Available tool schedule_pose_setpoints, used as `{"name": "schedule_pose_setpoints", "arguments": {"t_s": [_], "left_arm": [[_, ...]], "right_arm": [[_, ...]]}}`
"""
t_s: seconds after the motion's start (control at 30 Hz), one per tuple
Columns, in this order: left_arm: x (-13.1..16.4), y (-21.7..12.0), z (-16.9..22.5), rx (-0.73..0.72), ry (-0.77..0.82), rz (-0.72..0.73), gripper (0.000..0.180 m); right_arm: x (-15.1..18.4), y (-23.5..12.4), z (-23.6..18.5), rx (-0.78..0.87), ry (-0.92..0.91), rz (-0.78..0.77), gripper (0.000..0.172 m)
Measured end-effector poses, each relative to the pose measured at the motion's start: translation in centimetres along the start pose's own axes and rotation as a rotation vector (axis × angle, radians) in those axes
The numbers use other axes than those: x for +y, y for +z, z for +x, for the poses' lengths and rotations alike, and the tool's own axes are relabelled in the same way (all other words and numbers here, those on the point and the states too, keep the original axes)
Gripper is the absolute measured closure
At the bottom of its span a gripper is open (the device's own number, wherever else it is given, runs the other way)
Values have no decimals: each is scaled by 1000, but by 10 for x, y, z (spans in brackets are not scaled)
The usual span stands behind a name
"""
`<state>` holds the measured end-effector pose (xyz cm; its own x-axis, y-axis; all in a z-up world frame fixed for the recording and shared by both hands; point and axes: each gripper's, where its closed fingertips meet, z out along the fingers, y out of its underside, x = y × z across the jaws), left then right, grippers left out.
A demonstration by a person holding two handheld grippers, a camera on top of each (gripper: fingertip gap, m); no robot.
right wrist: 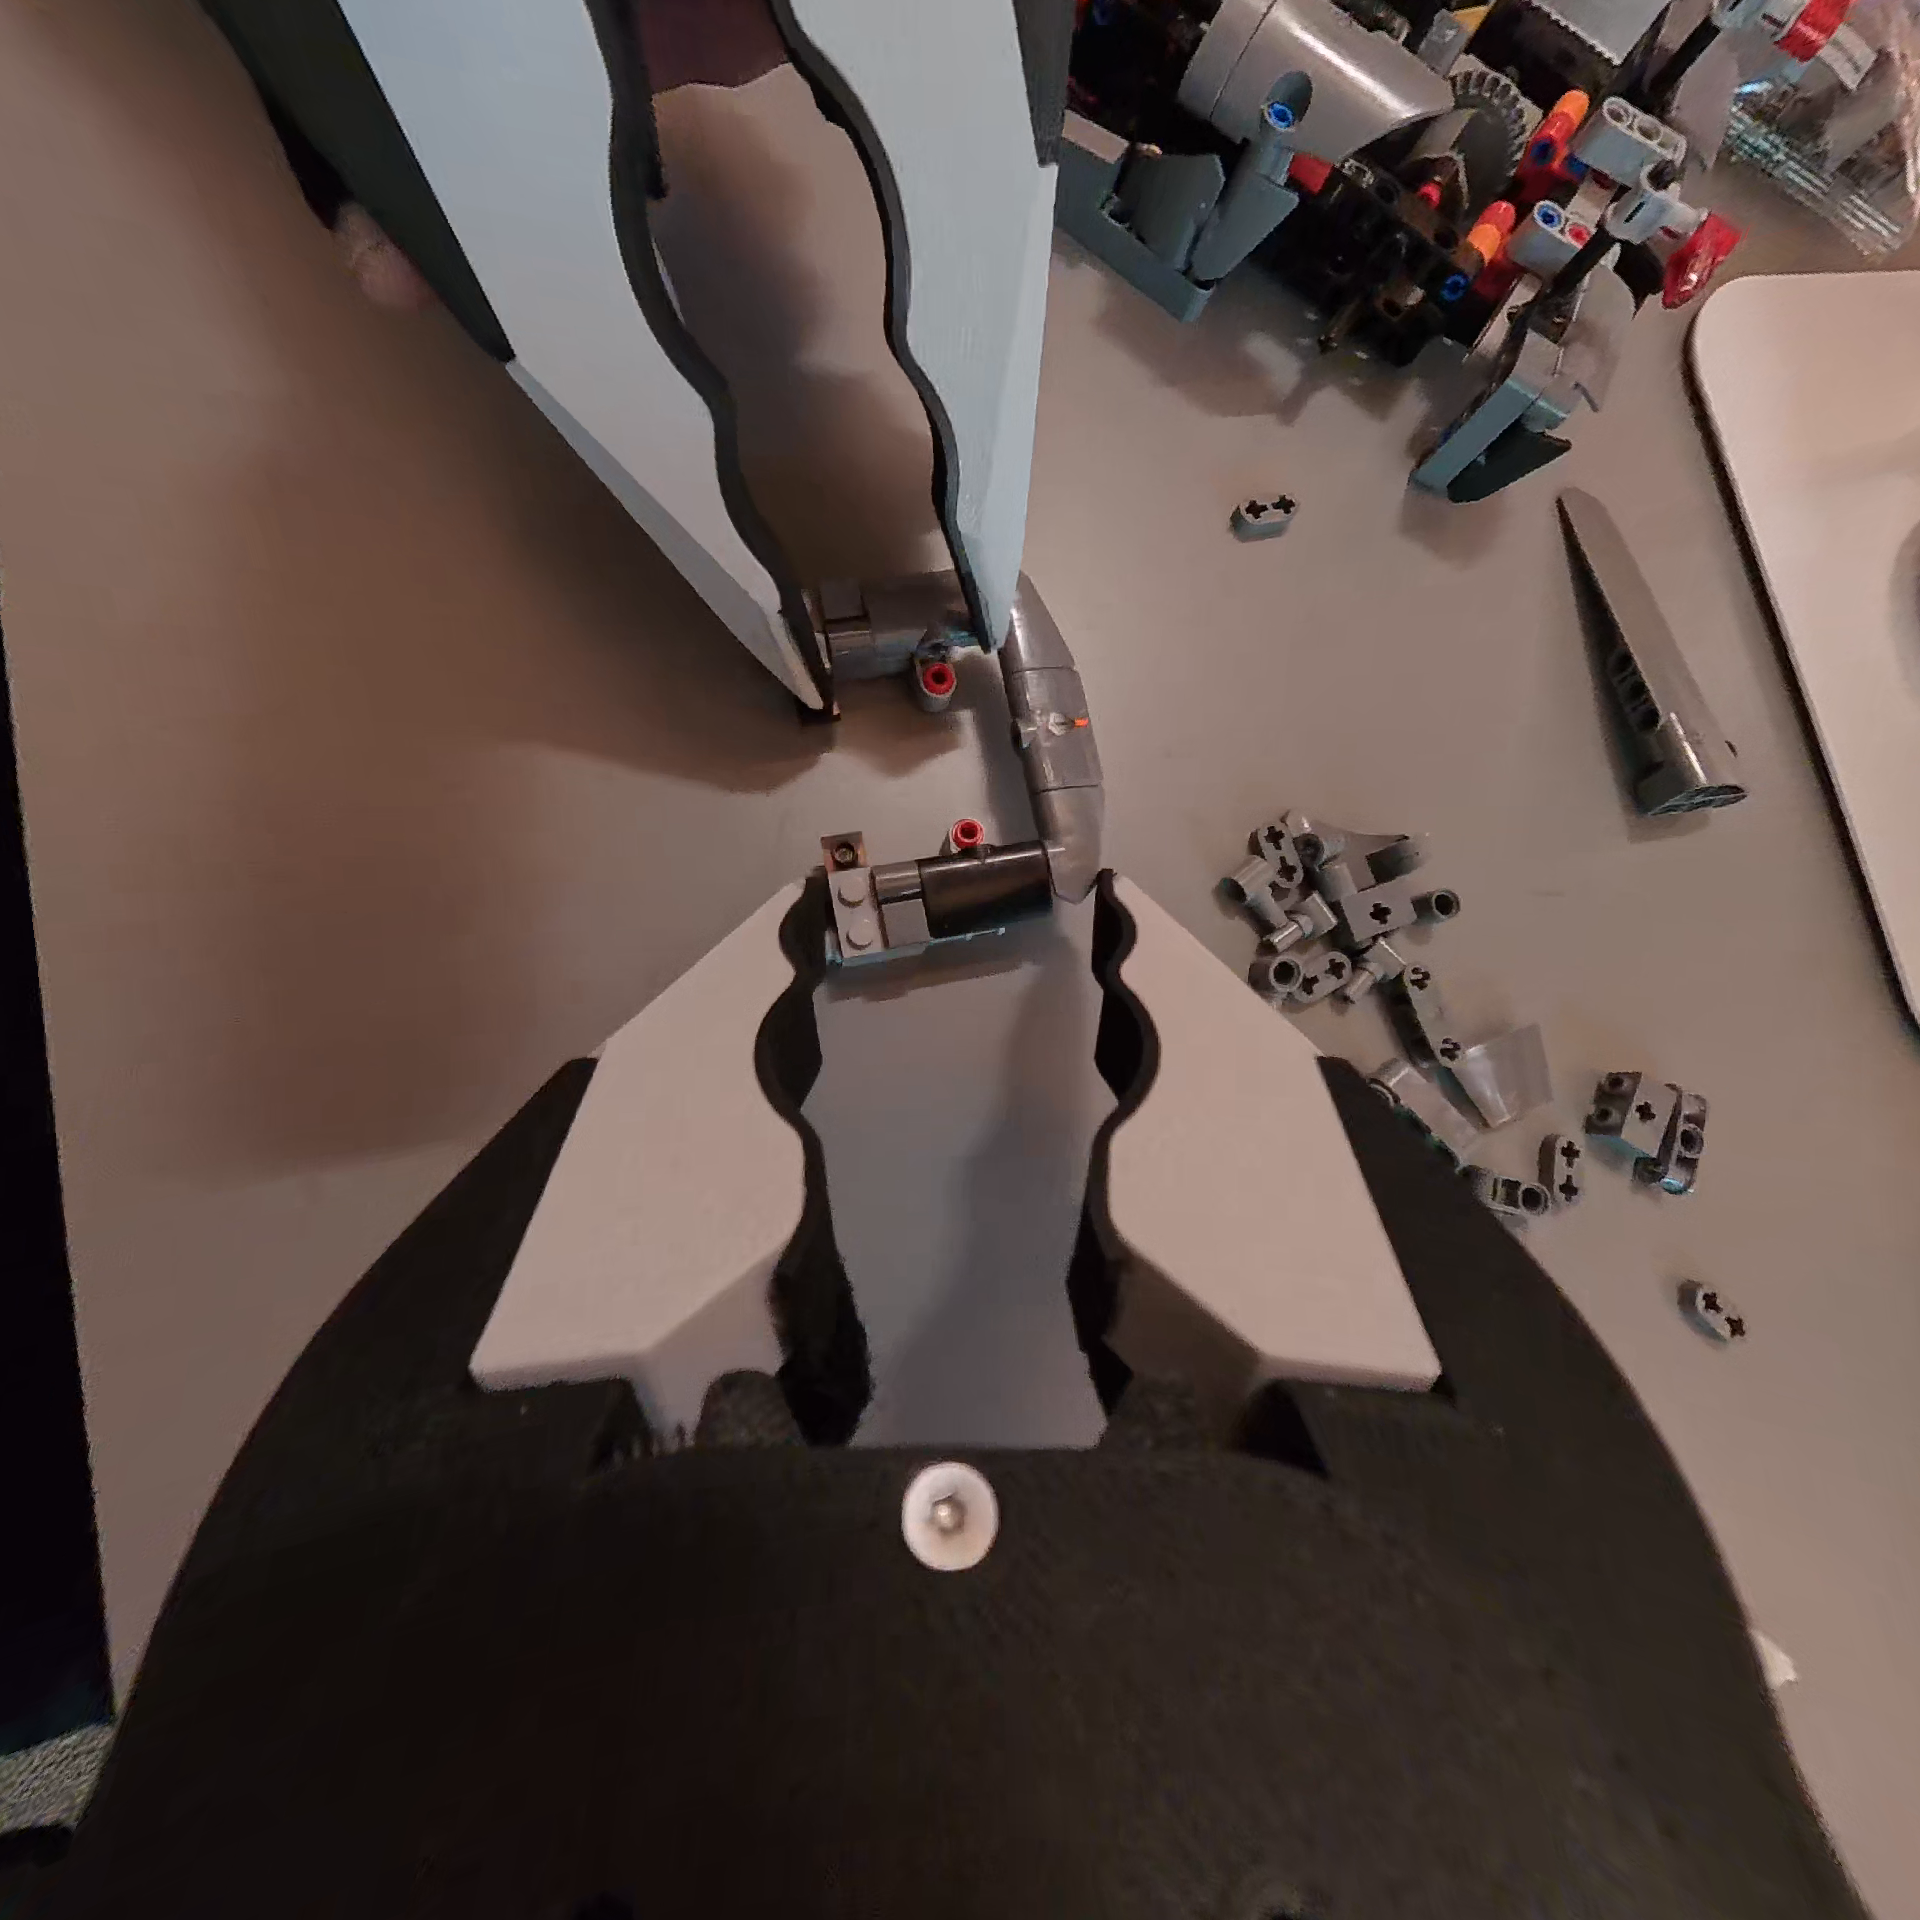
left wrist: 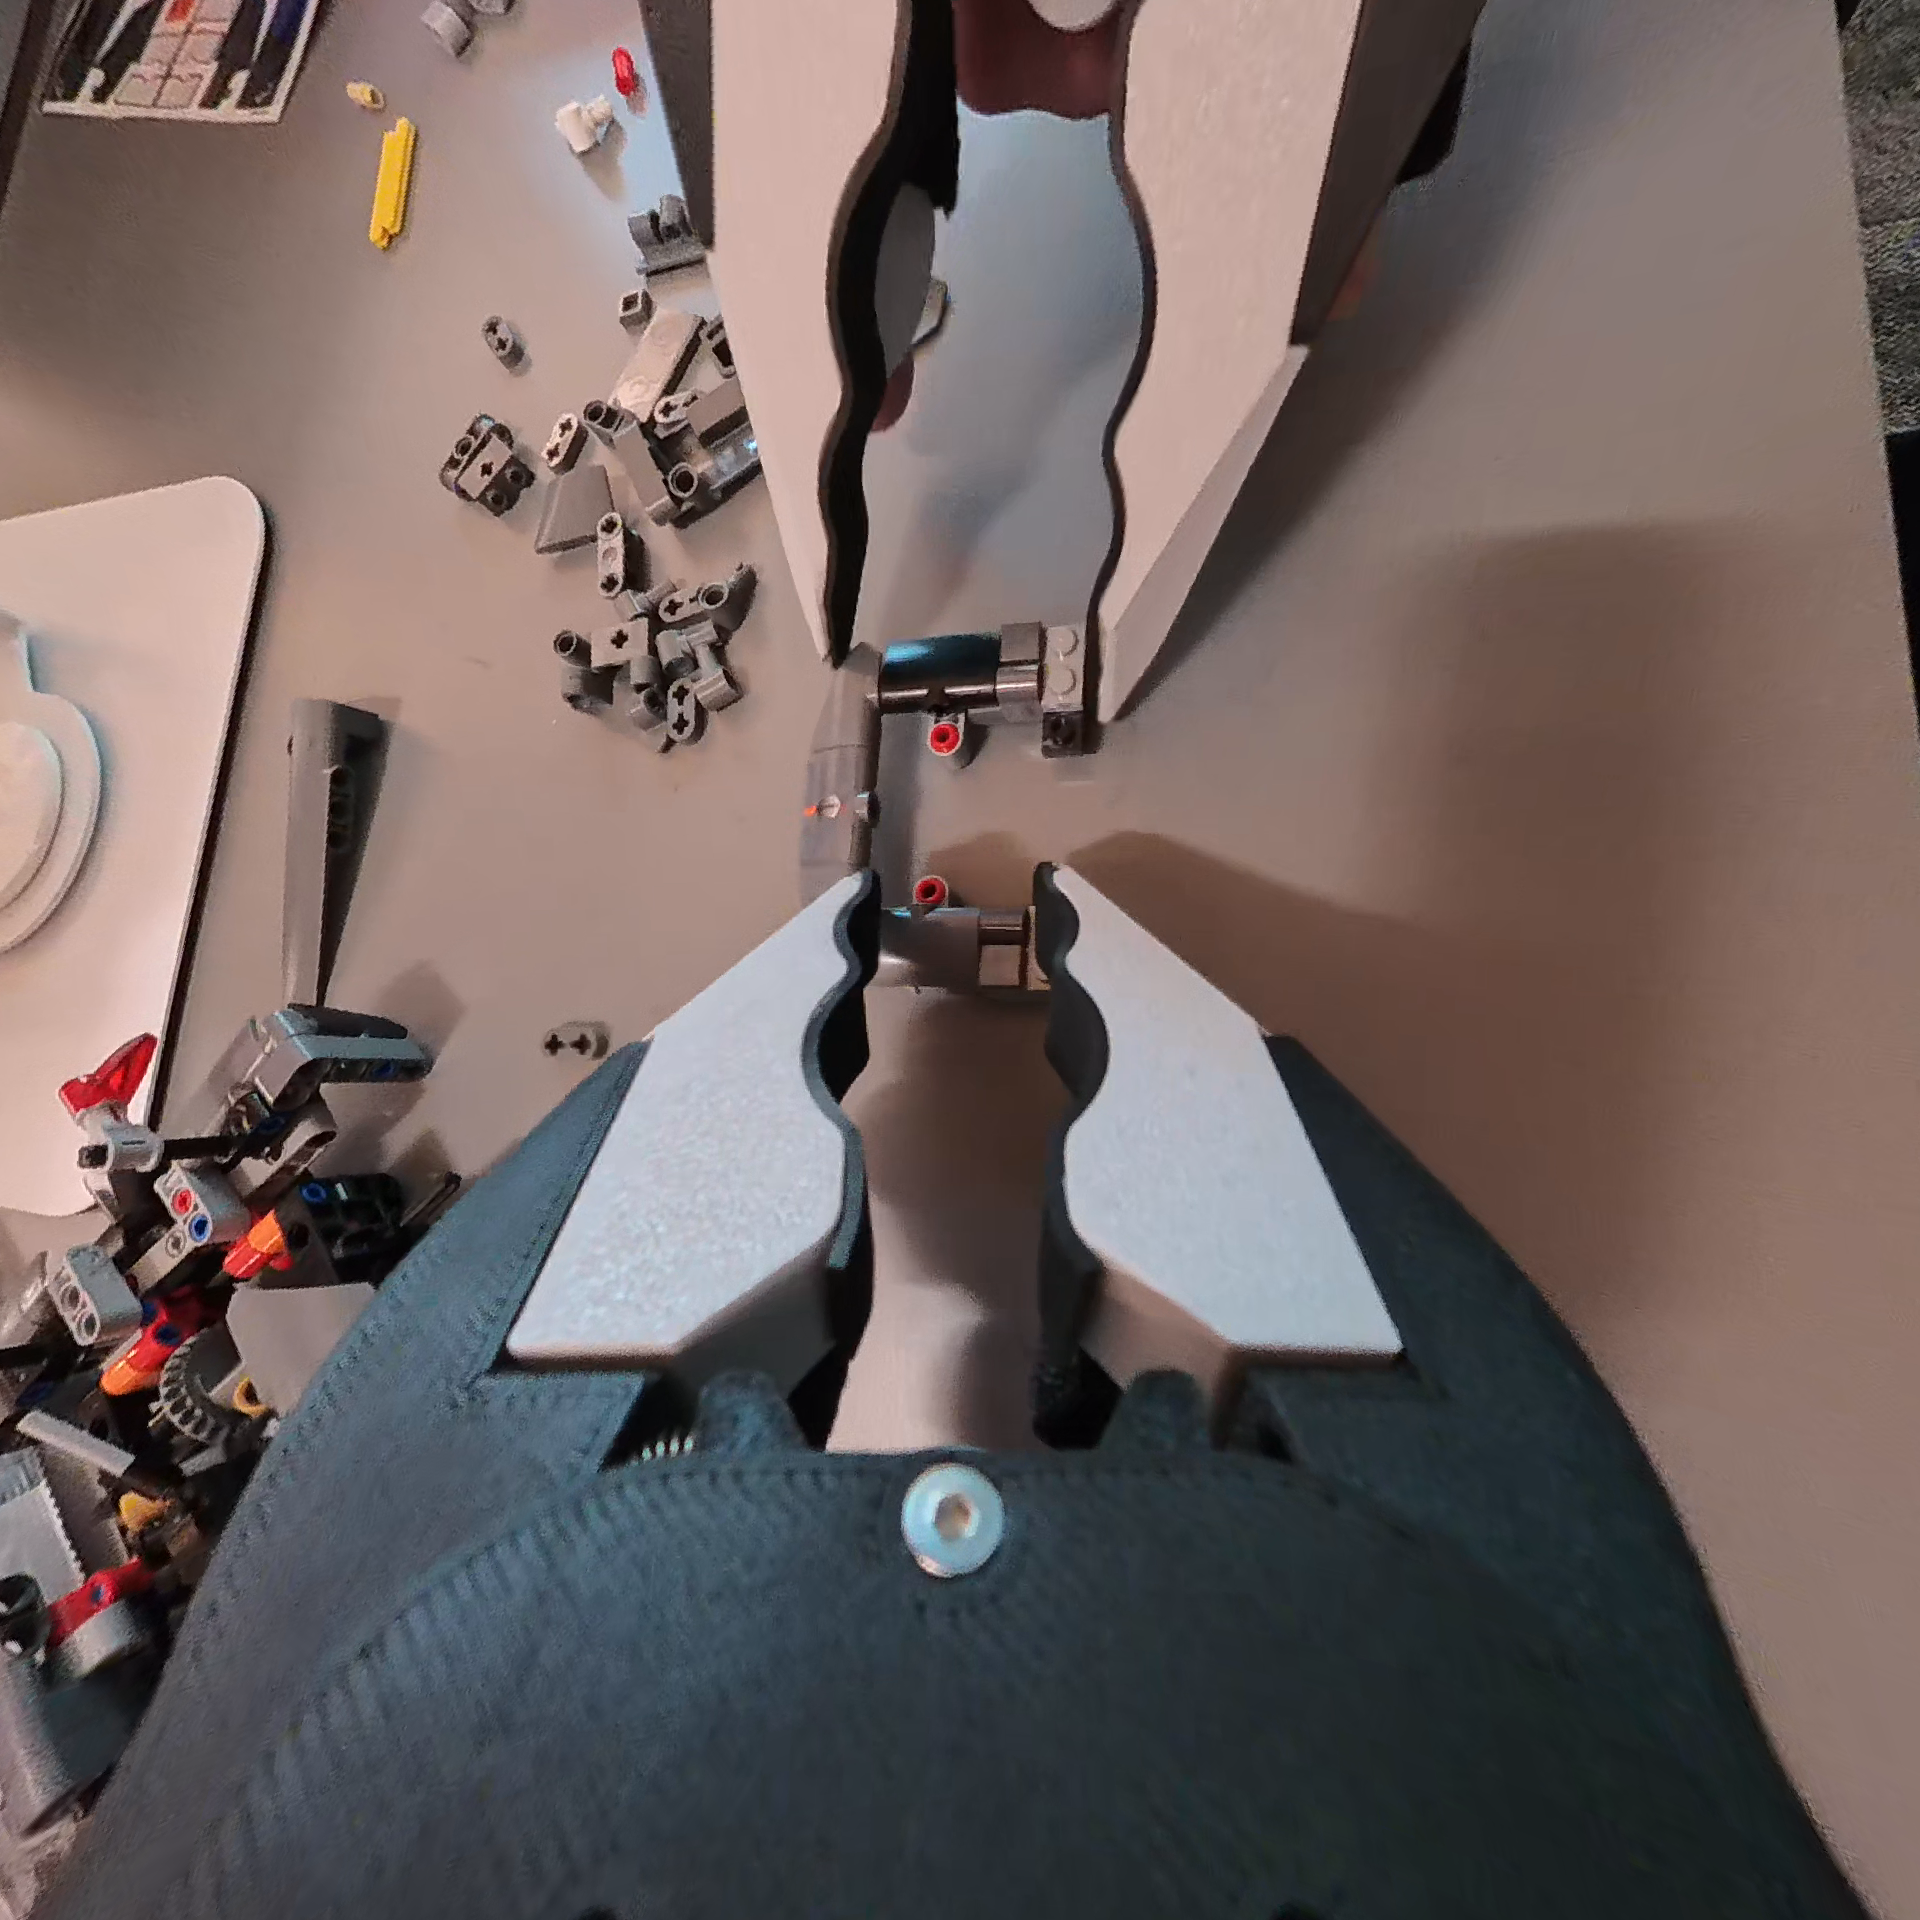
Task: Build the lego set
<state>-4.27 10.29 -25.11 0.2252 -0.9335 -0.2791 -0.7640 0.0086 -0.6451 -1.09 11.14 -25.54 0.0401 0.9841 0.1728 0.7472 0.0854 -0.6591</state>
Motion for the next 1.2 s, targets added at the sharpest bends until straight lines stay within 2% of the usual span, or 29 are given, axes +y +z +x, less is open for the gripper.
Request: {"name": "schedule_pose_setpoints", "arguments": {"t_s": [0.27,0.53,0.7,0.8,0.93,1.1,1.2], "left_arm": [[-1,1,4,23,46,-6,160],[0,-1,-1,14,37,-12,153],[1,0,1,38,21,-21,157],[0,1,0,35,12,-27,155],[-1,2,2,47,-6,-23,156],[-2,1,3,70,-48,-12,151],[-3,2,-1,67,-97,-5,131]], "right_arm": [[-2,-6,-1,-52,-49,-17,129],[-14,-8,8,-48,-58,16,126],[-21,-15,1,-61,-82,91,136],[-17,-12,-14,-140,-93,89,138],[-8,-5,-14,-134,-103,52,139],[-6,-3,-5,-100,-78,51,130],[-4,-4,-3,-90,-96,44,128]]}}
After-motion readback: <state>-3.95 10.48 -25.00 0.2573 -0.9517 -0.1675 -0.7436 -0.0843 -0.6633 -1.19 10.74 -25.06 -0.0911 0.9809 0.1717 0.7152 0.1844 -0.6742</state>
